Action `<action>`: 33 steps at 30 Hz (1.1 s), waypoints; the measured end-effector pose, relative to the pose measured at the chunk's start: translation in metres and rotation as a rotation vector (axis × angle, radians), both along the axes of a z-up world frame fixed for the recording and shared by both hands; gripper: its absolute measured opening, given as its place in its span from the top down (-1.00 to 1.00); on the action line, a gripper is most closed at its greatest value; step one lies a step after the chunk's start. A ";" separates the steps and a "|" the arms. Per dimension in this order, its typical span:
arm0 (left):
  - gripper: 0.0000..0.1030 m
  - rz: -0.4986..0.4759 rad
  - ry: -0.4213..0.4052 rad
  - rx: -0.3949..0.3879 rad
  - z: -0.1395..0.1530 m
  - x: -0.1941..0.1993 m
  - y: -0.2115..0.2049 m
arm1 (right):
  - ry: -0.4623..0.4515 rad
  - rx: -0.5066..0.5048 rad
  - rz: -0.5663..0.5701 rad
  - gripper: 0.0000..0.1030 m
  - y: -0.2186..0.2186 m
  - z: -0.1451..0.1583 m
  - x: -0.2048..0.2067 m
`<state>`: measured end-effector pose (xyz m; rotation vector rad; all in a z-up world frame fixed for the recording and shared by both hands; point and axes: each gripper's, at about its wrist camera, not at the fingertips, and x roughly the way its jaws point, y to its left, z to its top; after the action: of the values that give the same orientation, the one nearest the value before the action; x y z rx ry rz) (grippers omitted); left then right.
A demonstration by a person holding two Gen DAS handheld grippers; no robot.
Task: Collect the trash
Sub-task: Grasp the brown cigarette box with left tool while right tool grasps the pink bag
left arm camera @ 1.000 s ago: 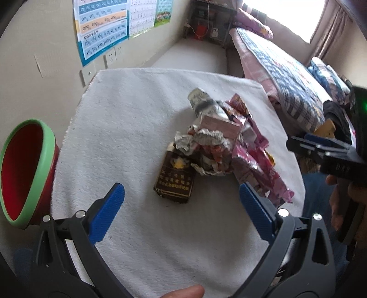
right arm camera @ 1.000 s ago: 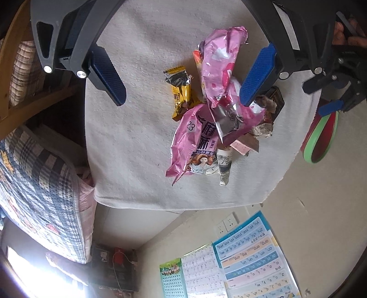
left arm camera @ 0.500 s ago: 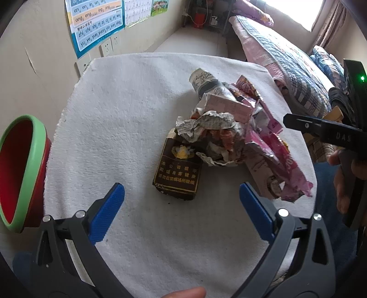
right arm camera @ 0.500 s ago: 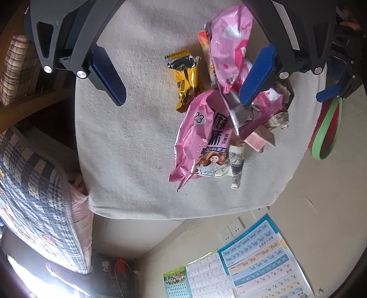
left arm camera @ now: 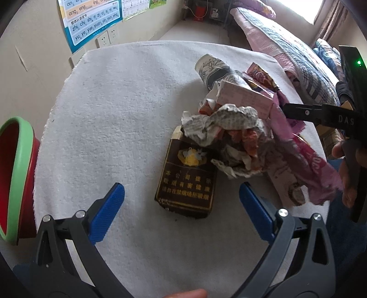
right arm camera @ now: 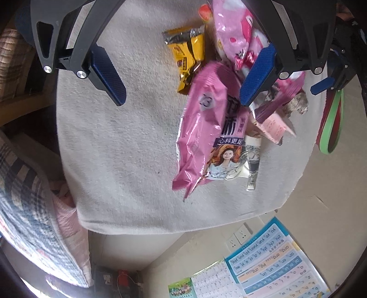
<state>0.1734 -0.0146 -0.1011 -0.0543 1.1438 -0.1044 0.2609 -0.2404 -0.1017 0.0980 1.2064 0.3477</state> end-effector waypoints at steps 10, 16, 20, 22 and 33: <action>-0.86 0.004 -0.007 -0.032 -0.010 0.008 0.003 | 0.058 0.050 -0.006 -0.27 0.002 -0.013 0.016; -0.04 -0.016 -0.009 -0.053 -0.008 0.007 0.001 | 0.047 0.048 0.016 0.52 0.006 -0.007 0.018; 0.00 -0.020 -0.003 -0.078 -0.006 0.006 0.001 | 0.022 0.043 0.024 0.65 0.008 -0.001 0.016; 0.01 -0.021 -0.006 -0.075 -0.005 0.004 0.000 | 0.007 0.046 0.024 0.66 0.007 0.003 0.014; 0.02 0.000 -0.012 -0.063 0.004 -0.008 0.006 | -0.075 0.050 0.007 0.69 0.003 0.032 0.006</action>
<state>0.1653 -0.0089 -0.0971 -0.1098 1.1287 -0.1406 0.2673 -0.2378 -0.0694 0.1237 1.1247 0.3845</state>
